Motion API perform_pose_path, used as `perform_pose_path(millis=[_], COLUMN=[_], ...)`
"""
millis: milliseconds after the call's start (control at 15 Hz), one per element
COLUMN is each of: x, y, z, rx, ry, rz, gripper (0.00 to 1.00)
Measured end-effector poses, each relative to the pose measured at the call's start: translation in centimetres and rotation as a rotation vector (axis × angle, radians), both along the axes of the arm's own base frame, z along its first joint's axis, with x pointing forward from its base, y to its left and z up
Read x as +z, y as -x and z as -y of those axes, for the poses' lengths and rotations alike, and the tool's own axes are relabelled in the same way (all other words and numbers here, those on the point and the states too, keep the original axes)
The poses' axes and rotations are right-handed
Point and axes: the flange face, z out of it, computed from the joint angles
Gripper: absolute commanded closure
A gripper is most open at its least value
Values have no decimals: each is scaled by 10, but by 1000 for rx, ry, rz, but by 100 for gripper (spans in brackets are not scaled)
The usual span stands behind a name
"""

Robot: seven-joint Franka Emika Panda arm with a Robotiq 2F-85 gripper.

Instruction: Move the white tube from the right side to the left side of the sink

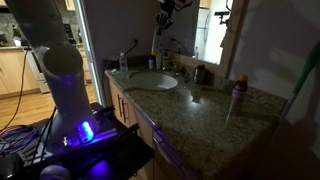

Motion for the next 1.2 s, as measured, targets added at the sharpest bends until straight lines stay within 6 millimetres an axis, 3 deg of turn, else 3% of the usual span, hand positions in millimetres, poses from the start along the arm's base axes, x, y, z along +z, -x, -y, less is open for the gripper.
perform_pose_path(millis=[200, 333, 467, 800, 867, 1200], x=[0, 1, 4, 22, 24, 21], y=[1, 0, -3, 23, 29, 26], z=[2, -10, -56, -226, -245, -241], rx=[7, 43, 145, 445, 460, 444], ry=[-2, -1, 7, 43, 46, 45], rz=[3, 10, 34, 130, 134, 121], gripper=[99, 99, 99, 97, 97, 99])
